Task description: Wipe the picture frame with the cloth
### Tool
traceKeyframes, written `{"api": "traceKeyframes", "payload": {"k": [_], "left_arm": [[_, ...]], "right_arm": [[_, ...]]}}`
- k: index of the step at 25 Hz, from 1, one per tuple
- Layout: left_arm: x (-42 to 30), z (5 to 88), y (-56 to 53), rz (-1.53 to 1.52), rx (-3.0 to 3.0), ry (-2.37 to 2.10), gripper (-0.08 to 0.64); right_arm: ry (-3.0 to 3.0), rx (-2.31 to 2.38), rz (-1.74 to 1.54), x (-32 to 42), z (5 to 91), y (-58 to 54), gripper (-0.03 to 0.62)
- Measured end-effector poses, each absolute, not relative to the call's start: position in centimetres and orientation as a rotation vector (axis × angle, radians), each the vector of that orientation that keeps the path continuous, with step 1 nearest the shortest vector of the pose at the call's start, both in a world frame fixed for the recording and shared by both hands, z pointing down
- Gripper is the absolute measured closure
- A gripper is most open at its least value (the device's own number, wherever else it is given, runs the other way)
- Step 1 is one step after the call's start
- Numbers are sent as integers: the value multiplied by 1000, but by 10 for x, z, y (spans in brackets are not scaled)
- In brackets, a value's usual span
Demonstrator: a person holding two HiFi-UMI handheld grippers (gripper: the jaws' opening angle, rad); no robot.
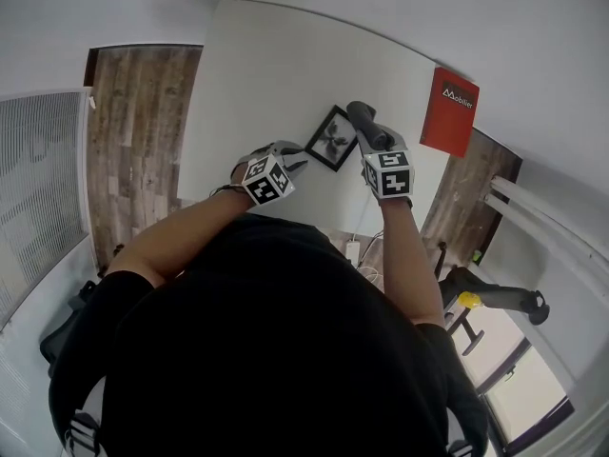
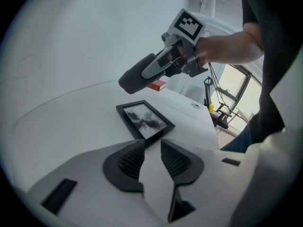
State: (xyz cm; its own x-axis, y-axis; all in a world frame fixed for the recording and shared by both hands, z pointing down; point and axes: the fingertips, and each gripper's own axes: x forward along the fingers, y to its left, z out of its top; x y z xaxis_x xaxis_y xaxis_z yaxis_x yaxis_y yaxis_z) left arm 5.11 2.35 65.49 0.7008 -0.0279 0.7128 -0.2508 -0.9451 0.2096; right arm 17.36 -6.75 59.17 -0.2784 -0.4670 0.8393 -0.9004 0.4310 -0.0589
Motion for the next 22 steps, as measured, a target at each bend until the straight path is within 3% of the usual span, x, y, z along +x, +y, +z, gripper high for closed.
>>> {"api": "traceKeyframes", "payload": {"k": [12, 22], "left_arm": [[47, 692, 20, 1183, 2596, -197, 423], [46, 695, 15, 1227, 2610, -186, 486]], "right_arm": [[-1774, 1034, 447, 157, 626, -86, 486], [-1719, 916, 291, 144, 649, -72, 486]]}}
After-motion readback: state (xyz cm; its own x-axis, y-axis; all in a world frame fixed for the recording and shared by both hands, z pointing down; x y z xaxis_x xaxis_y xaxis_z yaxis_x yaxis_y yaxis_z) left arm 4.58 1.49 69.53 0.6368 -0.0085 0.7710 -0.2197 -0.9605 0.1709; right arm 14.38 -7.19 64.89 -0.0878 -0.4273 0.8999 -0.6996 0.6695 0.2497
